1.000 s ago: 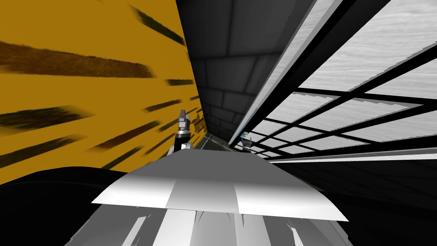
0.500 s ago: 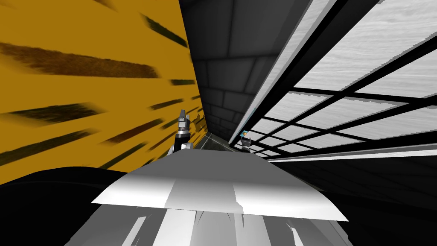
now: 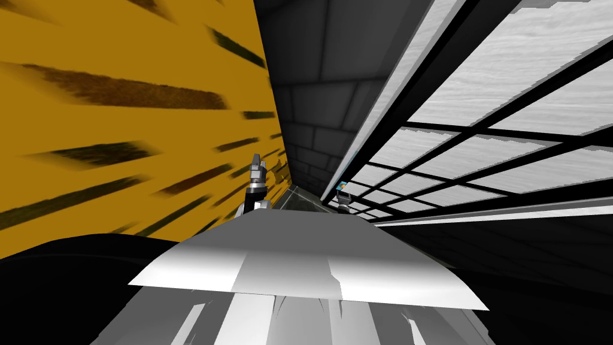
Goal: Pull the door open
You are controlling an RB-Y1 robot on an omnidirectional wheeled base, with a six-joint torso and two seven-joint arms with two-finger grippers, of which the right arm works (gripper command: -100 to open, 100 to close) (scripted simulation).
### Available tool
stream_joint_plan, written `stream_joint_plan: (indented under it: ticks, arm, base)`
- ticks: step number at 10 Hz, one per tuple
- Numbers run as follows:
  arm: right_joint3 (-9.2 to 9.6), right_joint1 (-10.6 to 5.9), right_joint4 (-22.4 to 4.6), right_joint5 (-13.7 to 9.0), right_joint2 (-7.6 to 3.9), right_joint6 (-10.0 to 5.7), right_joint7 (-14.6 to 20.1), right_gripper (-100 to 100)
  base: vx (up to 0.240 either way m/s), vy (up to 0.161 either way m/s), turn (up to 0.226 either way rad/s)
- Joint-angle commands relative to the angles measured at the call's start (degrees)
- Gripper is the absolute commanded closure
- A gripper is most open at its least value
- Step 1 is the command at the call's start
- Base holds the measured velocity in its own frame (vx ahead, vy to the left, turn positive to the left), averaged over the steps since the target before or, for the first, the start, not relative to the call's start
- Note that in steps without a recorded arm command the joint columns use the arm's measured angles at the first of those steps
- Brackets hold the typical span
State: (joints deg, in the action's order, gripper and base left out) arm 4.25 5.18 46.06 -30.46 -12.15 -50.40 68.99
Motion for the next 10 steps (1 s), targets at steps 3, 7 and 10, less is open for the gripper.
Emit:
stream_joint_plan:
  ticks: [3,7,10]
  arm:
    - [1.12,0.09,1.0,-2.2,0.31,0.53,5.1,-100]
    - [2.41,0.11,1.9,-4.6,0.68,1.06,11.0,-100]
    - [3.27,0.13,2.6,-6.2,0.93,1.41,15.1,-100]
  base:
    - [-0.052,-0.009,0.022]
    - [-0.043,-0.006,0.015]
    - [-0.044,-0.005,0.019]
